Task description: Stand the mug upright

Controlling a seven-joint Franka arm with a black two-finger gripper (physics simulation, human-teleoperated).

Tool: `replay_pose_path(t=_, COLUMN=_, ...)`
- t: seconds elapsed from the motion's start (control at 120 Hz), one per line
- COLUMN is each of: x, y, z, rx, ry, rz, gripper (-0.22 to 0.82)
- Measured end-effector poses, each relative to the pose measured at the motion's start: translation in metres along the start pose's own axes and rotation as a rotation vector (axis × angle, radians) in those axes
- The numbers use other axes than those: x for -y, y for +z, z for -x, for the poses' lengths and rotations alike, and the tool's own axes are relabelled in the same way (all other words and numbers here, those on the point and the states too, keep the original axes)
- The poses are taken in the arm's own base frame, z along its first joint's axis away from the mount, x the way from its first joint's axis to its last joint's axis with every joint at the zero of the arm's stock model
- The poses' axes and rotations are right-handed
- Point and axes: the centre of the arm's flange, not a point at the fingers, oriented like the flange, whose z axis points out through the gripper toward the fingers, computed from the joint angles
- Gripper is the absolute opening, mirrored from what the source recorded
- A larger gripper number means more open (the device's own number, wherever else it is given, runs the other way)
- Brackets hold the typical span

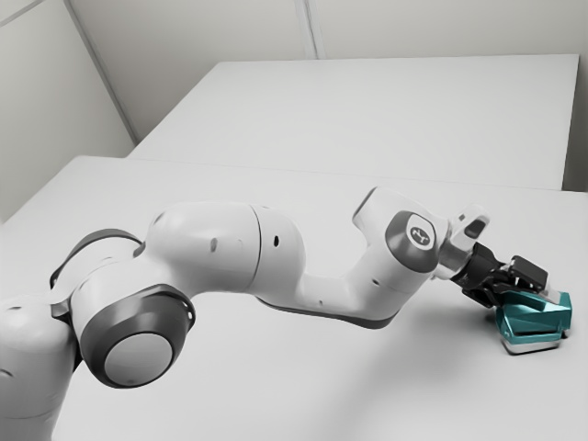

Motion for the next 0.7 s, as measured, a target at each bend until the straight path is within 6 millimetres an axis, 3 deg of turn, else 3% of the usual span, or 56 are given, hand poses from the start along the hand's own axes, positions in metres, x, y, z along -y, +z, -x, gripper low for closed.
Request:
replay_pose_path(t=0.508, x=0.000, y=-0.002, z=0.001, rx=-0.005, ry=0.010, rz=-0.003, gripper=-0.02)
replay_pose_path(t=0.7, x=-0.018, y=-0.011, z=-0.002, rx=-0.019, ry=0.031, rz=0.013, gripper=-0.12)
